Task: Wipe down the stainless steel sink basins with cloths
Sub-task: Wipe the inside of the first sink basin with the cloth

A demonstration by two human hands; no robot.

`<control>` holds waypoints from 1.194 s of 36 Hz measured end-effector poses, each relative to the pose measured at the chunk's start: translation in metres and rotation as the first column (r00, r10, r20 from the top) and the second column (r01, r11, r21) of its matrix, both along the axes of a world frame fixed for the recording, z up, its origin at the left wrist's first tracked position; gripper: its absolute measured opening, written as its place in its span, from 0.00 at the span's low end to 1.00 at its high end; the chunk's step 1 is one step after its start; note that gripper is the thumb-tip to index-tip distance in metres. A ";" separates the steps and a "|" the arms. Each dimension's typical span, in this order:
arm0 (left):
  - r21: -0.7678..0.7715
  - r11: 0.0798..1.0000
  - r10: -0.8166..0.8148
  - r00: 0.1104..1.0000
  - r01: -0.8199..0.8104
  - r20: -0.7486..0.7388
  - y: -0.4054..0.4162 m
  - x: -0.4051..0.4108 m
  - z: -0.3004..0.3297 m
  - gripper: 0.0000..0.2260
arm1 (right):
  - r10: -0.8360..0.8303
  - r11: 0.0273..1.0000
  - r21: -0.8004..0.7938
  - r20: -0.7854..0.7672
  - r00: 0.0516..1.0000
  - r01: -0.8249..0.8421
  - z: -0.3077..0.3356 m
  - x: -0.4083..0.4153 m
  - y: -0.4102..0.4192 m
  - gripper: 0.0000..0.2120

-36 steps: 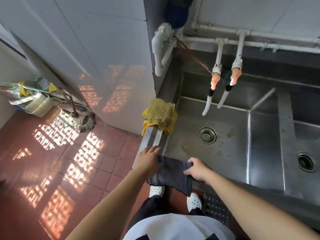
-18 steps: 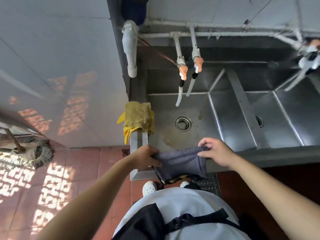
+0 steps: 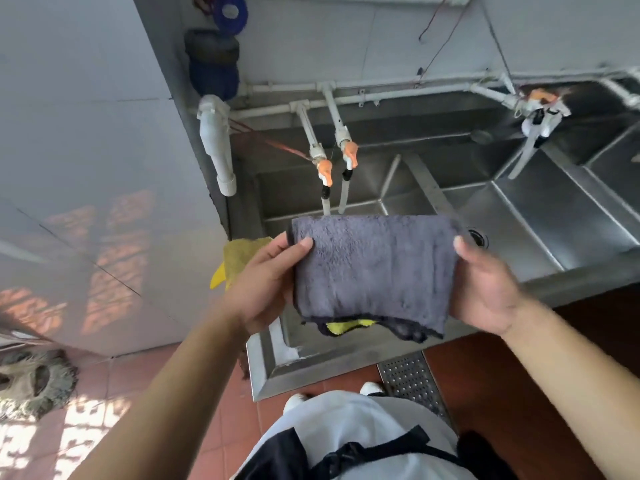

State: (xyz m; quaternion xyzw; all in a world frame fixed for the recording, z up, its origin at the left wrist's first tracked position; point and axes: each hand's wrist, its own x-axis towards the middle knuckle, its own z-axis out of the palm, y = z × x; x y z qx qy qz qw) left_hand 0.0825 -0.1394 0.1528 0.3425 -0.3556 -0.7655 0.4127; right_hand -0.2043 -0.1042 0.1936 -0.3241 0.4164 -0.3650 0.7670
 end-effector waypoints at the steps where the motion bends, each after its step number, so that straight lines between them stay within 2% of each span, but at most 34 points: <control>1: 0.053 0.998 -0.015 1.000 0.015 -0.008 0.000 -0.001 -0.008 0.14 | 0.011 0.995 0.094 0.041 0.999 -0.015 -0.017 0.011 0.008 0.38; 3: 0.124 0.989 -0.079 0.997 0.077 0.006 0.003 0.000 -0.028 0.19 | -0.054 0.973 0.224 -0.016 0.998 0.056 -0.046 0.028 0.021 0.30; 4: 0.151 0.982 -0.114 0.993 0.110 0.013 0.005 0.002 -0.038 0.22 | -0.086 0.967 0.235 -0.085 0.993 0.103 -0.056 0.033 0.024 0.25; 6: 0.176 0.972 -0.164 0.986 0.157 0.029 0.013 0.007 -0.058 0.27 | -0.082 0.967 0.222 -0.183 0.980 0.123 -0.066 0.034 0.026 0.21; 8: 0.193 0.965 -0.181 0.983 0.175 0.017 0.023 0.011 -0.070 0.28 | -0.026 0.970 0.228 -0.234 0.972 0.080 -0.068 0.029 0.028 0.25; 11: 0.211 0.962 -0.168 0.985 0.172 -0.039 0.035 0.016 -0.083 0.26 | 0.090 0.968 0.251 -0.258 0.962 -0.023 -0.072 0.015 0.032 0.41; 12: 0.214 0.962 -0.164 0.985 0.172 -0.053 0.036 0.017 -0.086 0.26 | 0.110 0.969 0.244 -0.262 0.959 -0.045 -0.073 0.013 0.032 0.41; 15: 0.242 0.956 -0.159 0.986 0.167 -0.054 0.033 0.013 -0.088 0.24 | 0.066 0.972 0.234 -0.229 0.971 -0.011 -0.073 0.010 0.025 0.23; 17: 0.284 0.951 -0.123 0.992 0.125 -0.024 0.030 0.010 -0.089 0.23 | 0.016 0.967 0.253 -0.166 0.986 0.027 -0.075 0.009 0.019 0.21; 19: 0.305 0.947 -0.109 0.994 0.098 0.019 0.028 0.009 -0.090 0.25 | -0.014 0.959 0.278 -0.167 0.986 0.061 -0.080 0.010 0.014 0.19; 24: 0.263 0.959 -0.160 0.966 0.103 0.204 0.018 -0.002 -0.081 0.28 | -0.021 0.946 0.300 -0.314 0.949 0.121 -0.089 0.026 0.000 0.16; 27: 0.148 0.987 -0.109 0.931 0.060 0.350 0.014 -0.019 -0.070 0.31 | -0.066 0.950 0.266 -0.346 0.936 0.165 -0.091 0.044 -0.007 0.16; 30: 0.005 0.998 -0.061 0.840 0.069 0.539 0.016 -0.041 -0.058 0.33 | -0.120 0.953 0.223 -0.352 0.928 0.207 -0.090 0.068 -0.012 0.15; 32: -0.028 0.995 -0.065 0.814 0.099 0.578 0.020 -0.054 -0.051 0.35 | -0.156 0.955 0.192 -0.327 0.932 0.228 -0.090 0.082 -0.014 0.15; 35: -0.039 0.994 -0.062 0.821 0.102 0.568 0.029 -0.069 -0.038 0.39 | -0.234 0.943 0.188 -0.216 0.948 0.275 -0.095 0.092 -0.014 0.16; 38: 0.004 0.993 -0.108 0.867 0.121 0.487 0.030 -0.081 -0.030 0.41 | -0.266 0.941 0.197 -0.081 0.961 0.277 -0.094 0.089 -0.012 0.23; 41: 0.088 0.984 -0.175 0.899 0.152 0.402 0.029 -0.088 -0.027 0.43 | -0.210 0.966 0.121 -0.152 0.966 0.229 -0.098 0.083 -0.009 0.20; 43: 0.180 0.968 -0.223 0.927 0.174 0.303 0.027 -0.086 -0.026 0.42 | -0.259 0.950 0.139 -0.155 0.953 0.280 -0.103 0.074 -0.010 0.17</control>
